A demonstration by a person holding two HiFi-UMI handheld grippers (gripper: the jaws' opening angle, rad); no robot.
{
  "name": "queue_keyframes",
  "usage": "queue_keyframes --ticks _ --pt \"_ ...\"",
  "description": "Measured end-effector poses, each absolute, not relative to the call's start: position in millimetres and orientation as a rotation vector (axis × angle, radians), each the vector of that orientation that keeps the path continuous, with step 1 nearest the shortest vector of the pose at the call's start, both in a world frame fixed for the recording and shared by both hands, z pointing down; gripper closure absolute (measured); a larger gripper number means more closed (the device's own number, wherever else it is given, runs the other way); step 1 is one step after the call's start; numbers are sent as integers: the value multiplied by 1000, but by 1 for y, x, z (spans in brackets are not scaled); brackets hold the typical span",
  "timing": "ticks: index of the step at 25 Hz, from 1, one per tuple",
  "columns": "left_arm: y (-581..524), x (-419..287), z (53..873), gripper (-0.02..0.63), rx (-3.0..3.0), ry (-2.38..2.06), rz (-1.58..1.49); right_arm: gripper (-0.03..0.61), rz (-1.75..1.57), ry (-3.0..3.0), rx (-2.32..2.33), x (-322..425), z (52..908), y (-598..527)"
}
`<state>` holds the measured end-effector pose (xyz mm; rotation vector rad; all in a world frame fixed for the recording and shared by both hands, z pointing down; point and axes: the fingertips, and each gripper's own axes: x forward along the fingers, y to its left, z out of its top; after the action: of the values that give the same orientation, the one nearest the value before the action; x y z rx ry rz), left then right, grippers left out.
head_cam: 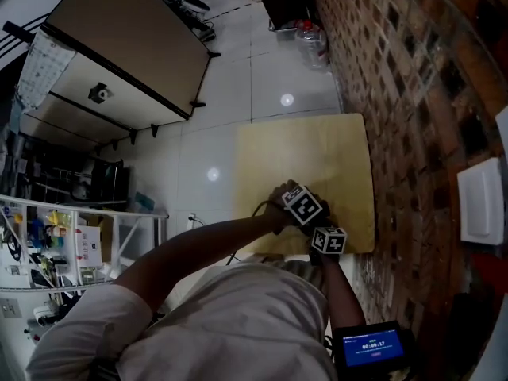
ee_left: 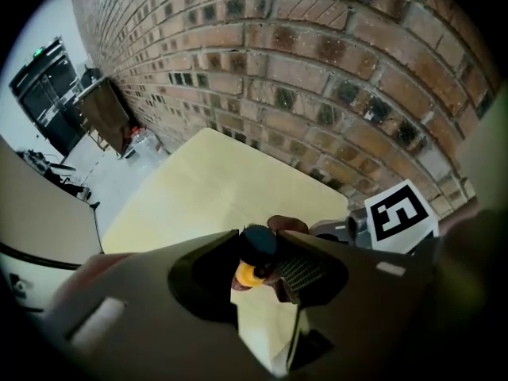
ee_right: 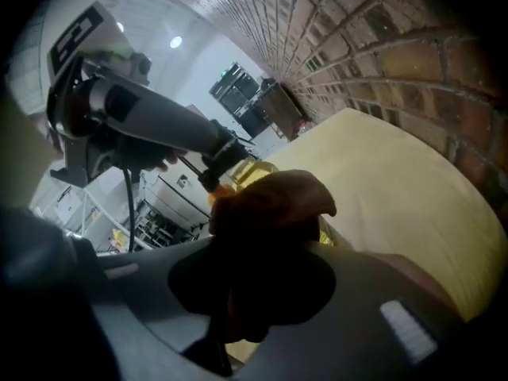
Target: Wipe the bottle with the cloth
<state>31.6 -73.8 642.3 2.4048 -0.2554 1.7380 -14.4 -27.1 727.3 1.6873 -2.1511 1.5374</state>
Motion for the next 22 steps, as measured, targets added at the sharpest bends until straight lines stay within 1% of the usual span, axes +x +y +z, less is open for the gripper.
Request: queue_keyframes --ticks 4,6,10,11,16,22 --pt "-70 25 643 448 2358 -269 1754 491 1685 -1999 1648 -15 766 -24" --pt "-65 20 646 448 2312 -279 1756 492 1814 -1873 1667 -7 788 -22" --pt "-57 13 657 448 2235 -294 1686 491 2328 -1597 1763 17 818 -14" --pt "-56 11 658 449 2245 -301 1676 492 2383 -1591 1767 21 817 -13" --pt "-56 13 648 454 2306 -323 1650 491 2254 -1693 1772 27 799 3" --pt "-69 17 646 456 2240 -365 1588 491 2168 -1570 2100 73 794 35"
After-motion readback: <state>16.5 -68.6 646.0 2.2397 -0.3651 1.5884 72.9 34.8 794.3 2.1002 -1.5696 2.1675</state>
